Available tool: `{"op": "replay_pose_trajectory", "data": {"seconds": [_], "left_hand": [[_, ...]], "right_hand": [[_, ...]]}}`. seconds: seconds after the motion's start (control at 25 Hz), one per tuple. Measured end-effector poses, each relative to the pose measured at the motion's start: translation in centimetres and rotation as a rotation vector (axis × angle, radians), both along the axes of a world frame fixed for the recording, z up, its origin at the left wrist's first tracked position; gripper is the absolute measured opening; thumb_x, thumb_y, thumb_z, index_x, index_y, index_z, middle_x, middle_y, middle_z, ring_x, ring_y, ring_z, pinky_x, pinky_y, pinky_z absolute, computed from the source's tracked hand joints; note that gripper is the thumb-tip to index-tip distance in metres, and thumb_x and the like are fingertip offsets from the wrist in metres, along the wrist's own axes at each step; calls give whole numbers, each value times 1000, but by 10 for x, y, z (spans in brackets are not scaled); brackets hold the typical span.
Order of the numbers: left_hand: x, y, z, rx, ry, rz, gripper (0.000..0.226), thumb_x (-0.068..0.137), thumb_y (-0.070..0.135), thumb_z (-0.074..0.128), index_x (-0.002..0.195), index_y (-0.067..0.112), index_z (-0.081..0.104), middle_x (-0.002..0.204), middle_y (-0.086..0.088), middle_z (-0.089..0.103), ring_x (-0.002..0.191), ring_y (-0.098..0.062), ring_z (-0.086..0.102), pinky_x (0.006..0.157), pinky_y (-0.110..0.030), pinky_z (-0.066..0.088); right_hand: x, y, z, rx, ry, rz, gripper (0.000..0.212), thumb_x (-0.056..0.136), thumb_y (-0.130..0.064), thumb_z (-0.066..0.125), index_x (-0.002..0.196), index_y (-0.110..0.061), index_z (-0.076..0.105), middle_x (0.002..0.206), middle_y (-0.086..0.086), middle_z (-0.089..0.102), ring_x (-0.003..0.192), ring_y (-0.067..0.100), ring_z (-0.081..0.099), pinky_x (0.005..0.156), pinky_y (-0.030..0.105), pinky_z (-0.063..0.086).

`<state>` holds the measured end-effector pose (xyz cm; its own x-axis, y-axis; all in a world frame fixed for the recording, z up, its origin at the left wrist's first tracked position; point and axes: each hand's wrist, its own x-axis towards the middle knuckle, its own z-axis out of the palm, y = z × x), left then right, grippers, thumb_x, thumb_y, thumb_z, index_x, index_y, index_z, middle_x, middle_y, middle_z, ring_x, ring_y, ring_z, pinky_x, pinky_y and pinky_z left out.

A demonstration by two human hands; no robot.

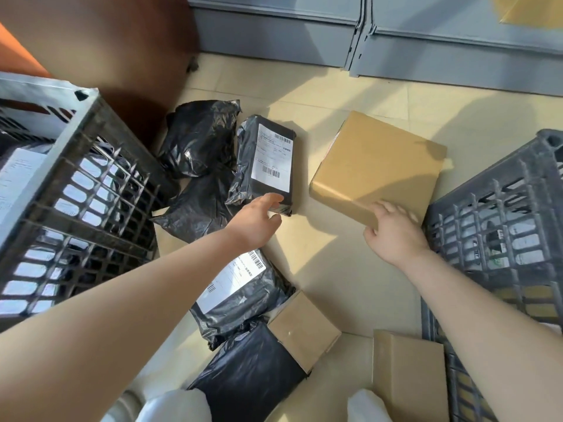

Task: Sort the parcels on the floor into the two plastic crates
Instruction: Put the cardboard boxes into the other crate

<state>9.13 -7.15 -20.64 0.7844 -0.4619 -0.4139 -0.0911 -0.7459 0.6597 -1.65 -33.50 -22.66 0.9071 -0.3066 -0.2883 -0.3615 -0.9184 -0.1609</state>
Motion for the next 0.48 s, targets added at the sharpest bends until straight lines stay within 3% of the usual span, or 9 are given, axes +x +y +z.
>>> {"op": "replay_pose_trajectory", "data": {"seconds": [0.08, 0.12, 0.24, 0.32, 0.48], "left_hand": [[-4, -2, -3, 4, 44, 8, 49, 96, 20, 46, 145, 24, 40, 142, 4, 48, 120, -17, 50, 94, -26, 39], [-6, -3, -5, 6, 62, 13, 49, 96, 21, 46, 145, 24, 39, 143, 4, 47, 121, -18, 49, 95, -27, 39], [-18, -6, -11, 8, 139, 31, 54, 95, 24, 50, 147, 25, 36, 147, 0, 41, 125, -19, 47, 101, -29, 38], [-23, -7, -16, 2, 209, 47, 59, 93, 28, 54, 148, 28, 34, 151, -1, 37, 130, -21, 45, 107, -34, 39], [-32, -13, -24, 13, 338, 88, 69, 91, 31, 56, 153, 22, 27, 152, -4, 40, 134, -23, 43, 108, -35, 37]], "right_hand": [[-21, 11, -4, -25, -158, 112, 34, 94, -26, 53, 124, -14, 65, 124, 7, 64, 117, 29, 54, 116, 43, 25], [-32, 15, -8, 6, -223, 152, 23, 92, -22, 56, 109, -14, 70, 108, 4, 68, 104, 27, 58, 113, 45, 30], [-56, 26, -13, 246, -311, 121, 8, 89, -11, 62, 85, -14, 67, 85, -4, 59, 87, 23, 54, 86, 47, 49], [-63, 28, -17, 306, -347, 9, 9, 87, -8, 62, 93, -14, 66, 92, -3, 60, 95, 23, 54, 84, 47, 49], [-76, 19, -20, 306, -369, -478, 48, 88, -16, 65, 133, -6, 48, 135, 16, 48, 126, 33, 45, 106, 45, 38]]}}
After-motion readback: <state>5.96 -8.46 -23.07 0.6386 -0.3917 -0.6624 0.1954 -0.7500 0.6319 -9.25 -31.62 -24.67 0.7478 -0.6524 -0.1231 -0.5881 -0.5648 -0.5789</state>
